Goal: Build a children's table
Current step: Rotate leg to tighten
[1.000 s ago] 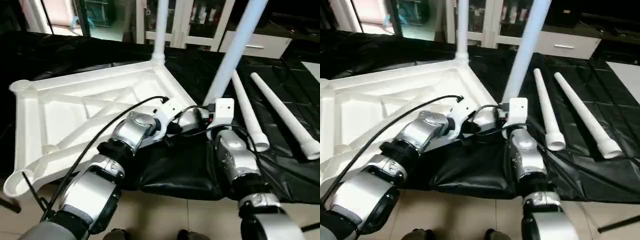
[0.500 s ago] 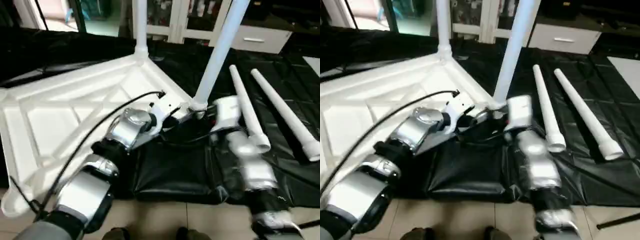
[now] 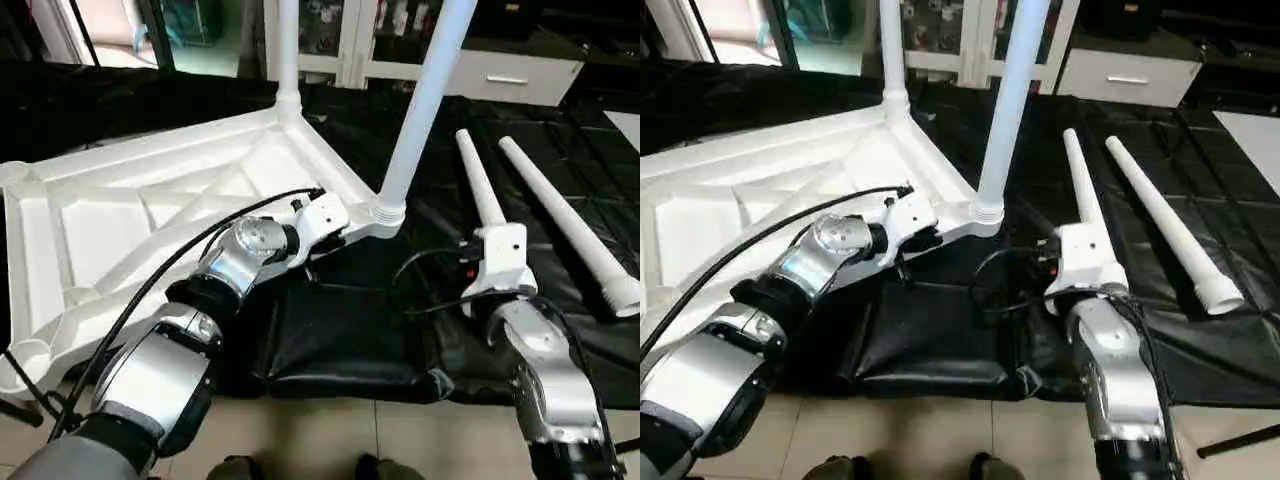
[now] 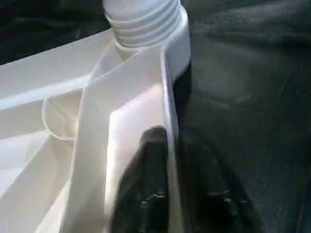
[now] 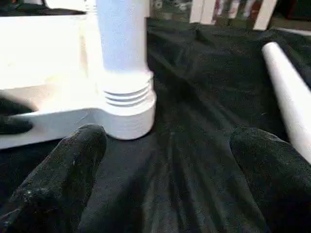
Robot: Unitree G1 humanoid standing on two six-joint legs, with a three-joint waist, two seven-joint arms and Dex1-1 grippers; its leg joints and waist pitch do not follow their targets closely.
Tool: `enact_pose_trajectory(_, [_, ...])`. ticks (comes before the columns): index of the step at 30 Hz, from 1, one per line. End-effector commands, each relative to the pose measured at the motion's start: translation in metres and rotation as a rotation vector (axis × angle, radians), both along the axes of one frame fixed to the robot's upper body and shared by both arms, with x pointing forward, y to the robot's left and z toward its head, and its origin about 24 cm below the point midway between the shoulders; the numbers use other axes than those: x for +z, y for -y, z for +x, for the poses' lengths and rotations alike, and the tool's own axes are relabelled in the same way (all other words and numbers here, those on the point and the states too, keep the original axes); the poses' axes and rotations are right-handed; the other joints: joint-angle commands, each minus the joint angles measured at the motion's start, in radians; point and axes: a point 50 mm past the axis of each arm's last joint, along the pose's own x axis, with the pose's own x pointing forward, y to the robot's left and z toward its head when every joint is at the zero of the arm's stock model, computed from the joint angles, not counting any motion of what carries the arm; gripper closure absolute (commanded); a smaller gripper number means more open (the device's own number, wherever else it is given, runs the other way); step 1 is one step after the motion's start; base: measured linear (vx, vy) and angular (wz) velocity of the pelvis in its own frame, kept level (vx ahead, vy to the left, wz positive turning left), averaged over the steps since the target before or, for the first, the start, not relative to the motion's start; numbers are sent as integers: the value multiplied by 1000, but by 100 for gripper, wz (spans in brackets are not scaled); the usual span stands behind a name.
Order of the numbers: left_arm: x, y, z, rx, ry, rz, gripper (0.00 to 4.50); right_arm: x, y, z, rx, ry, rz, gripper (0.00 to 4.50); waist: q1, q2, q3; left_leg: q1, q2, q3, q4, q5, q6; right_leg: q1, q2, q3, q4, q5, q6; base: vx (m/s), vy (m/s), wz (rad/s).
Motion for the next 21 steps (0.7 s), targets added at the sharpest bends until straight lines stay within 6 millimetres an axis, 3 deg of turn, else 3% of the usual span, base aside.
enact_pose_trajectory(1, [14,7,2,-28,34,-61,354,5,-1,-2,3,9,16,0,6,-4,-91,32,48,-24,-71,-309,43,52,-40,31,-56,-274,-201,0,0,0])
enact_pose_trajectory(9, [30,-10,-1,-14,-24,-242,301,9,-4,-7,32,9,37,0,14,2,-97,33,46,-17,-61,-211,79,59,-37,32,-35,-140,-253,0,0,0])
enact_pose_trajectory(12, [32,-25,-13,-55,-77,-281,270,13,-8,-14,140,7,55,0,19,2,-95,32,49,-18,-61,-195,90,66,-39,32,-30,-127,-263,0,0,0])
enact_pose_trajectory(13, [31,-28,-18,-87,-108,-281,261,15,-8,-16,169,10,50,0,19,5,-94,33,50,-16,-62,-198,91,62,-35,33,-30,-138,-258,0,0,0])
enact_pose_trajectory(15, [28,-31,-28,-144,-156,-263,261,17,-7,-20,207,15,34,0,20,7,-90,38,51,-15,-65,-234,73,57,-33,33,-37,-196,-244,0,0,0])
enact_pose_trajectory(17, [21,-33,-38,-169,-229,-236,261,18,-3,-23,211,14,36,0,23,7,-87,43,54,-19,-70,-307,28,52,-36,36,-41,-288,-215,0,0,0])
enact_pose_trajectory(19, [13,-33,-43,-157,-273,-195,261,19,-1,-25,214,9,39,0,25,10,-81,49,52,-18,-71,-370,-1,38,-32,37,-54,-362,-185,0,0,0])
enact_pose_trajectory(21, [5,-33,-41,-115,-286,-151,261,18,-3,-27,224,4,40,0,24,13,-78,49,50,-23,-74,-425,-27,34,-31,38,-60,-414,-156,0,0,0])
